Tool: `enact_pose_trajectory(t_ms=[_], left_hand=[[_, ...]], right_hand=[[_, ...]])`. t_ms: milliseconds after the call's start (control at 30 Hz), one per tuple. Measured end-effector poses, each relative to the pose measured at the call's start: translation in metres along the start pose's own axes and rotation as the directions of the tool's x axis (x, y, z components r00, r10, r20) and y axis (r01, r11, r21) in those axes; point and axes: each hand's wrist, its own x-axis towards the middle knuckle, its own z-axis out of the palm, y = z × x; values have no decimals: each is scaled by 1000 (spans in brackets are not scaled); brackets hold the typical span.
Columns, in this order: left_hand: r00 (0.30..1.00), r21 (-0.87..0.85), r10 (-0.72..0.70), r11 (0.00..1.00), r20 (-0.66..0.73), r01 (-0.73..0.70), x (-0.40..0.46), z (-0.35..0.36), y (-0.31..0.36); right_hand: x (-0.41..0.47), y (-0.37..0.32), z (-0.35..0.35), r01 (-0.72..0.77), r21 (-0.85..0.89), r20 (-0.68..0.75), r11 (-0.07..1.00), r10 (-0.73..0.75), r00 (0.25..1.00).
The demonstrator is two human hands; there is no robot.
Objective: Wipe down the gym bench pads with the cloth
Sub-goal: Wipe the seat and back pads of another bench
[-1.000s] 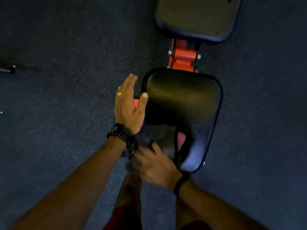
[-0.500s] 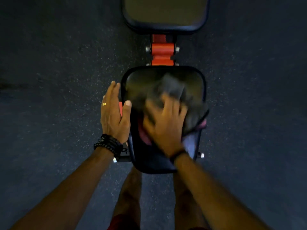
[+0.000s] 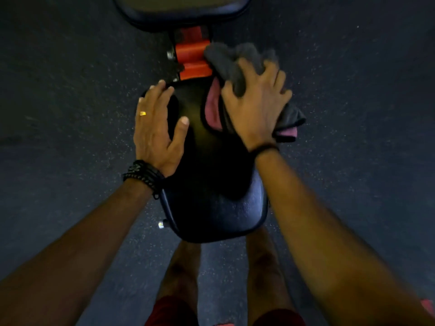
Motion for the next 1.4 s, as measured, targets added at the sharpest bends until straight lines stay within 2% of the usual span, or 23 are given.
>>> enact_pose_trajectory(t_ms=[67,133,200,267,400,467,567,667,767,833,900,967,1067,1167,1233,1267,1400], left_hand=[[998,31,42,999,35,-43,12,2,5],[990,72,77,994,118,-86,20,7,11],[975,216,87,967,205,-131,19,17,16],[968,332,63,932,245,-144,13,25,18],[970,360,46,923,239,-133,14,23,18],[971,369,41,921,236,-128,15,23,21],[969,376,38,917,245,-131,16,22,25],[966,392,36,909,257,-138,15,22,23],[968,391,35,911,249,-134,15,24,23],[970,389,39,912,238,-132,15,24,22],[972,389,39,912,233,-130,15,24,22],[971,391,39,911,237,-132,14,24,23],[968,397,32,908,249,-132,15,23,24],[967,406,29,904,253,-133,16,23,25],[968,407,34,903,249,-136,16,23,25],[969,405,34,904,246,-135,17,23,25],[970,395,33,910,240,-129,17,24,23]], right_hand=[[-79,22,-10,84,46,16,995,-85,996],[-179,51,-22,127,71,115,989,-135,984],[-237,70,-32,144,104,219,984,-163,962],[-228,76,-26,111,151,215,982,-142,966],[-104,49,-7,-87,264,37,961,80,996],[-34,38,-3,-154,334,54,930,144,988],[19,33,0,-150,370,126,917,111,986],[-41,48,-5,-177,386,117,905,143,983],[-162,67,-22,-356,456,244,816,270,931],[-198,68,-27,-441,475,302,761,330,894],[-169,64,-20,-414,531,257,739,325,910],[-103,53,-11,-356,559,202,749,294,934],[6,36,2,-296,456,198,840,228,953],[31,33,2,-179,396,205,901,103,973],[-10,47,-2,-142,435,147,889,85,985],[-45,56,-5,-172,455,136,874,123,983],[-190,72,-25,-410,492,257,768,321,911]])
